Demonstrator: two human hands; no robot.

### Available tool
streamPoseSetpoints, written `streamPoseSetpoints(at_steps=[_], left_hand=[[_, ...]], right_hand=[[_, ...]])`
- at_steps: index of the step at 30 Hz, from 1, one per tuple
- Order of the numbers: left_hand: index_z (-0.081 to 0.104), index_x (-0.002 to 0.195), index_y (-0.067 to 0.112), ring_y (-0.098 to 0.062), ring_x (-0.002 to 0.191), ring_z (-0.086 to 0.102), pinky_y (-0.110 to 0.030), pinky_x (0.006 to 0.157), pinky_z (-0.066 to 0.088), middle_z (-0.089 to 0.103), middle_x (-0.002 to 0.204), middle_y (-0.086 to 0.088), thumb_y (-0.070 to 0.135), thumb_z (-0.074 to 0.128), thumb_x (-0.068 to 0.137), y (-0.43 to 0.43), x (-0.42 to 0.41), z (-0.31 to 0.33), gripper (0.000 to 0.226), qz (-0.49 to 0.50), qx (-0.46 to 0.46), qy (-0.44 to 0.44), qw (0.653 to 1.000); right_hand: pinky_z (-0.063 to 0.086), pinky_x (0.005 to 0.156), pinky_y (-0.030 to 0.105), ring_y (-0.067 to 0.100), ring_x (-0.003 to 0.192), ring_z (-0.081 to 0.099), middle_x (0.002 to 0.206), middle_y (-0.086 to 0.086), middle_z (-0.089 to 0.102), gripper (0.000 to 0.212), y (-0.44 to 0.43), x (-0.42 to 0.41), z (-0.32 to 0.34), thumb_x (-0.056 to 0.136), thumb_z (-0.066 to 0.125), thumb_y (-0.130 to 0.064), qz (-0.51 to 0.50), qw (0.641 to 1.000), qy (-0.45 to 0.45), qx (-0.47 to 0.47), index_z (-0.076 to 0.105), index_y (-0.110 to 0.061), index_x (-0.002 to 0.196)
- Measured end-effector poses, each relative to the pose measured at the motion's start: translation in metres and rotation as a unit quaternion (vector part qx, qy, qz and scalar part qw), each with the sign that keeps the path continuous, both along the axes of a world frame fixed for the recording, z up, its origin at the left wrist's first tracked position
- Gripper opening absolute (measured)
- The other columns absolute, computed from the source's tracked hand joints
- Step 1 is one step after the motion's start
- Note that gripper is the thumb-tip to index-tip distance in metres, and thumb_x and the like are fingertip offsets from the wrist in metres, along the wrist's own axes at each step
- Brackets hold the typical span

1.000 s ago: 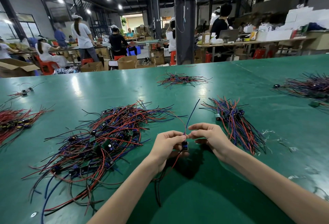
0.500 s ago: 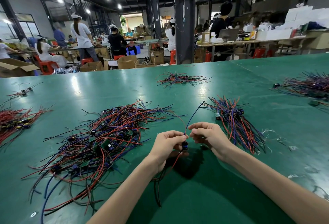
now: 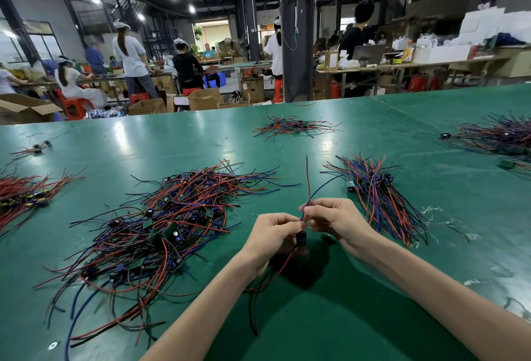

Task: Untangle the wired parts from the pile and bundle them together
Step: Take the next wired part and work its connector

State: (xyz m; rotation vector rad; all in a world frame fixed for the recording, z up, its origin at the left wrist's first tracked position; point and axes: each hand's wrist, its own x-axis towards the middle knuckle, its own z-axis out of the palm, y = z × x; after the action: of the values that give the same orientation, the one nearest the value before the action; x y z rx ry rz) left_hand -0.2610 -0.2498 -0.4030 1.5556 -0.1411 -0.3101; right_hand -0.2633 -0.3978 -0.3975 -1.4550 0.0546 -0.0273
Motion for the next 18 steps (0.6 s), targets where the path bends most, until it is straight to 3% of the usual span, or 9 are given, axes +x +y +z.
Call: streamPoseSetpoints(at_steps=[2,5,7,18], left_hand=[[0.069,0.076,0.004,-0.023,0.064,0.051,-0.053,0.08,0.053,0.058,0.078,-0.02,0.0,0.062,0.086,0.0,-0.001,0.002,0.013,-0.008,-0.002,0.005,1.0],[0.069,0.079,-0.001,-0.016,0.052,0.055,-0.035,0.058,0.059,0.06,0.065,-0.014,-0.001,0.061,0.087,0.001,-0.004,0.004,0.011,-0.036,-0.033,0.034,0.998],[0.068,0.079,-0.002,-0.014,0.049,0.053,-0.029,0.052,0.057,0.059,0.059,-0.01,-0.002,0.061,0.087,0.001,-0.005,0.005,0.011,-0.04,-0.045,0.047,0.997],[0.071,0.074,0.002,-0.021,0.064,0.055,-0.029,0.056,0.056,0.06,0.072,-0.015,0.002,0.061,0.088,0.001,-0.005,0.003,0.017,-0.121,-0.019,0.064,0.99]], right_hand=[[0.047,0.049,0.016,0.007,0.045,0.052,0.057,0.002,0.063,0.011,-0.001,0.001,0.001,0.084,0.063,0.002,-0.007,1.0,0.005,0.022,0.07,-0.003,0.077],[0.048,0.047,0.016,0.006,0.043,0.051,0.055,0.001,0.062,0.012,-0.004,0.004,0.001,0.085,0.062,0.002,-0.019,0.999,0.008,0.034,0.069,-0.002,0.076],[0.048,0.046,0.017,0.006,0.043,0.051,0.056,0.001,0.063,0.015,-0.007,0.006,0.002,0.086,0.06,0.003,-0.034,0.999,0.006,0.028,0.07,-0.001,0.076],[0.046,0.042,0.02,0.01,0.045,0.047,0.06,0.008,0.058,0.019,-0.033,0.02,0.01,0.09,0.055,0.002,-0.122,0.988,0.009,0.092,0.066,0.002,0.075]])
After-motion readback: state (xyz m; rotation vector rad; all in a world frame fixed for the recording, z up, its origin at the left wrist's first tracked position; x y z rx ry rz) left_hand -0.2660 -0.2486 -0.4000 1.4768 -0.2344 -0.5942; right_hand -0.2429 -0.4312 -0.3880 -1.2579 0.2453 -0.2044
